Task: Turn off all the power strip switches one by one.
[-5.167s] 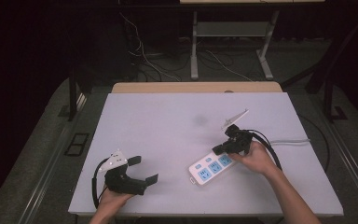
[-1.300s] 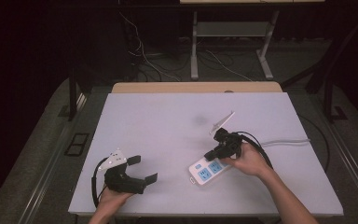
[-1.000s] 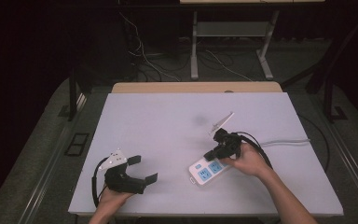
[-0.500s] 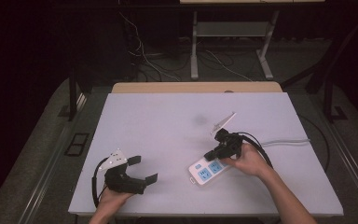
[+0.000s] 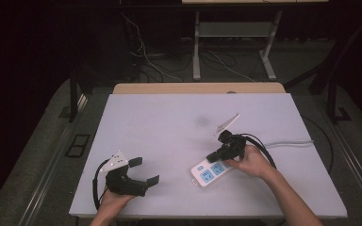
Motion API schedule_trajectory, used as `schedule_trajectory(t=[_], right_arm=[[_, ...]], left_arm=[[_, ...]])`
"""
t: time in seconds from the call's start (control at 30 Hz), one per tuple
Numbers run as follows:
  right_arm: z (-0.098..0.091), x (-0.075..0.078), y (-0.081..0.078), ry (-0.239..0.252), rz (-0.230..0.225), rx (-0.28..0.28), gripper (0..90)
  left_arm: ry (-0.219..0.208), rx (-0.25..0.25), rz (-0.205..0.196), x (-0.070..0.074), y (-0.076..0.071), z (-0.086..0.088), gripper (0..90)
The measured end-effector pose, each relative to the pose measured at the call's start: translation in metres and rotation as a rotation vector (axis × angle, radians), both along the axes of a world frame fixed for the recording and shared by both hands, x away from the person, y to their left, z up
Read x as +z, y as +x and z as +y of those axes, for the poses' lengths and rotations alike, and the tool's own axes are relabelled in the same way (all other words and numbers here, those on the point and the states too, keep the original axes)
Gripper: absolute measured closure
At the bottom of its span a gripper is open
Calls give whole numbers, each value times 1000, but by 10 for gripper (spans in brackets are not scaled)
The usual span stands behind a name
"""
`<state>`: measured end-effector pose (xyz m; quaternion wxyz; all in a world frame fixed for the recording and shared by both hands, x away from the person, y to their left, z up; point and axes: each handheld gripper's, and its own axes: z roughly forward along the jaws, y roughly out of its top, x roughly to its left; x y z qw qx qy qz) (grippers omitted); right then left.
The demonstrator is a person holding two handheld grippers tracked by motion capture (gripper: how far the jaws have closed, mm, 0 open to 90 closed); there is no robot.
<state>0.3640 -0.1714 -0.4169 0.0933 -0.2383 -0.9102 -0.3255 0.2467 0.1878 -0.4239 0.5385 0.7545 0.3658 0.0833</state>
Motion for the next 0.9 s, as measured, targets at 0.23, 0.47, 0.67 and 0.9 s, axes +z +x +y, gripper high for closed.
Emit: schedule_trajectory(t=[0.23,0.47,0.67,0.9], right_arm=[[-2,-1,0,16,3,-1,900],[-3,-2,1,25,7,-3,900],[-2,-1,1,20,27,0,900],[1,2,-2,23,28,12,900]], left_arm=[[2,-1,1,0,0,0,0],[2,0,4,-1,1,0,0],[2,-1,4,-1,1,0,0],[3,5,3,-1,1,1,0]])
